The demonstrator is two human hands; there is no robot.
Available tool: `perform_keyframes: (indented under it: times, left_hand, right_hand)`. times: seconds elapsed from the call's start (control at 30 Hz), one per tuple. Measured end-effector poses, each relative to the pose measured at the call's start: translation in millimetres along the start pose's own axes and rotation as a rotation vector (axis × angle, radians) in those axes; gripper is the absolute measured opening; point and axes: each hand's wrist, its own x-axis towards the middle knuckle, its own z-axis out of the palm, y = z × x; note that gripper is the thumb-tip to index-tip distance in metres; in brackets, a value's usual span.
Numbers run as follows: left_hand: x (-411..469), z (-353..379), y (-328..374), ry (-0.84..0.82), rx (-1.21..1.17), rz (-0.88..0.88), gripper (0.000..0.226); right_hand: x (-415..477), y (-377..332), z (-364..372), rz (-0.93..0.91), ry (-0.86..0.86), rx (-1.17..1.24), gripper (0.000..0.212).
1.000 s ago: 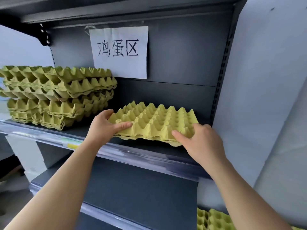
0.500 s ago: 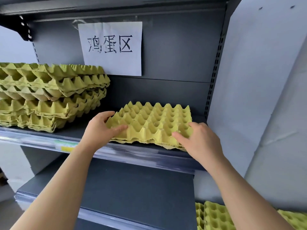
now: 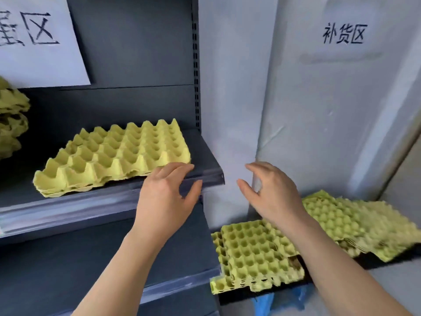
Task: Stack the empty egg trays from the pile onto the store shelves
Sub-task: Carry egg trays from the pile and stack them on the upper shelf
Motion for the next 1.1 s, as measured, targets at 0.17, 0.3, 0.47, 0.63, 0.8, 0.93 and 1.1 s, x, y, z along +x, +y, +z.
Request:
perform_keyframes:
  times: [0.17,0.3,0.47,0.63,0.8,0.93,1.1]
  left_hand:
    - [-16.1,73.8,54.7,-0.167,-0.094,0.081,0.03]
    - [-24.4,142.7,94.3,-0.303,-0.162,0.078,0.027]
    - [-27.5,244.3,143.8,-0.459,-0.197,0.027,0.032]
    - [-32.2,342.8,191.1,-0.592,-0.202,-0.078,0.037]
    - [-39.5,429.8,208.9,-0.739,-0.166,-0.201,0.043]
    - [-39.7,491.7,209.7,-0.856,-0.151,-0.348,0.05]
    - [-34.0,568.3,201.4,-0.969,-0.162,-0.531,0.058]
  right_hand:
    - [-43.4,76.4,-20.5,0.12,-0.036,-0.115,0.031]
    - [-72.0,146.9,-31.7,0.236,-0.083,-0.166,0.031]
    - [-94.7,251.3,-45.9,0.388,-0.185,-0.214,0.035]
    - [-105.9,356.0,-56.0,0.482,-0.286,-0.244,0.036]
    - [-107.7,442.0,-44.0,0.545,-0.355,-0.228,0.036]
    - [-102.6,494.9,-19.0,0.601,-0.403,-0.189,0.038]
    - [-88.6,556.6,19.2,0.652,-0.494,-0.153,0.048]
